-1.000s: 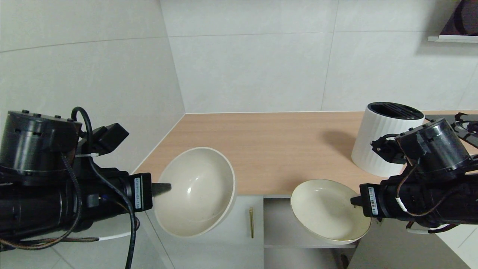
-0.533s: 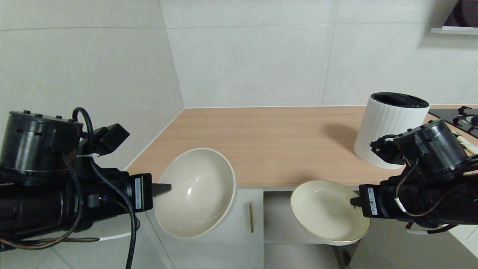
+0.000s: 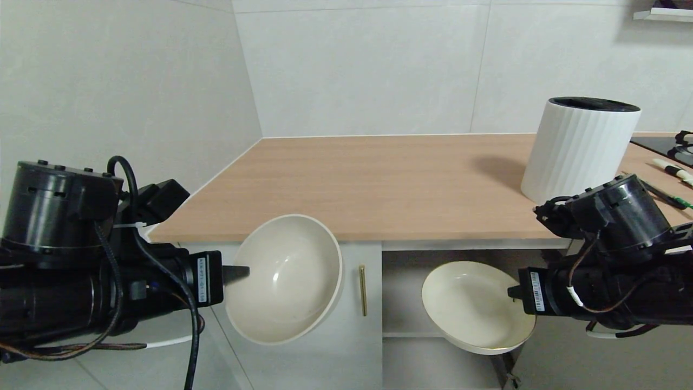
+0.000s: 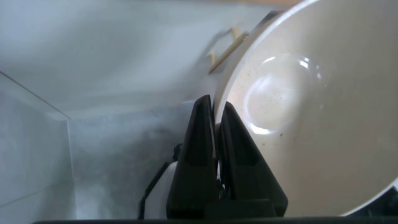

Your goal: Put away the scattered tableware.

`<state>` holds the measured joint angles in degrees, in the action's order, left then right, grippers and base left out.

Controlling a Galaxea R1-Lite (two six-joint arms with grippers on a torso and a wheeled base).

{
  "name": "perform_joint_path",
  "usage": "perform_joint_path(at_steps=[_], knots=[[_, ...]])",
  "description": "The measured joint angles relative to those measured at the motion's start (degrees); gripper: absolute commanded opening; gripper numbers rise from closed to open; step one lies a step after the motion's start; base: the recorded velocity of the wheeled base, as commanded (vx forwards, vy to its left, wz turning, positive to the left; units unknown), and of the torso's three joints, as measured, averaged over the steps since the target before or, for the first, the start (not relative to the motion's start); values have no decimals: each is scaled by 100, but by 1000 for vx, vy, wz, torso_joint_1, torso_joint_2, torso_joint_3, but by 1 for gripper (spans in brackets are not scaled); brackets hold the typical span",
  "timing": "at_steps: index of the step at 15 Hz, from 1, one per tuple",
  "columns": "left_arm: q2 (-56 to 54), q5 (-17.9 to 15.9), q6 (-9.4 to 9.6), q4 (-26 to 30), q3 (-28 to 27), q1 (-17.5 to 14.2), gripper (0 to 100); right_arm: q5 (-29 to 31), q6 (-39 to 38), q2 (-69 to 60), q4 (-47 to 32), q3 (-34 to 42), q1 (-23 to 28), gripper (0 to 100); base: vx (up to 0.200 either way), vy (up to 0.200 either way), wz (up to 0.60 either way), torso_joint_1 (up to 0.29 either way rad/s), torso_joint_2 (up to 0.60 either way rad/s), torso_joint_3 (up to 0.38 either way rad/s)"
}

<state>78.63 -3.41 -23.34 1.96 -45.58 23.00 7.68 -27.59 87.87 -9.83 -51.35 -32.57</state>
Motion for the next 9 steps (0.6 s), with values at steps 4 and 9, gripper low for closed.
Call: perform_joint_path(at_steps=[4, 9], knots=[[-2, 2, -2, 0, 2, 1, 0, 4, 0, 6, -2, 0, 0, 0, 0, 0, 0, -174, 465, 284], [1, 0, 0, -7, 5, 1, 0, 6, -2, 27, 9, 2, 0, 0, 0, 0, 0, -149, 458, 307]])
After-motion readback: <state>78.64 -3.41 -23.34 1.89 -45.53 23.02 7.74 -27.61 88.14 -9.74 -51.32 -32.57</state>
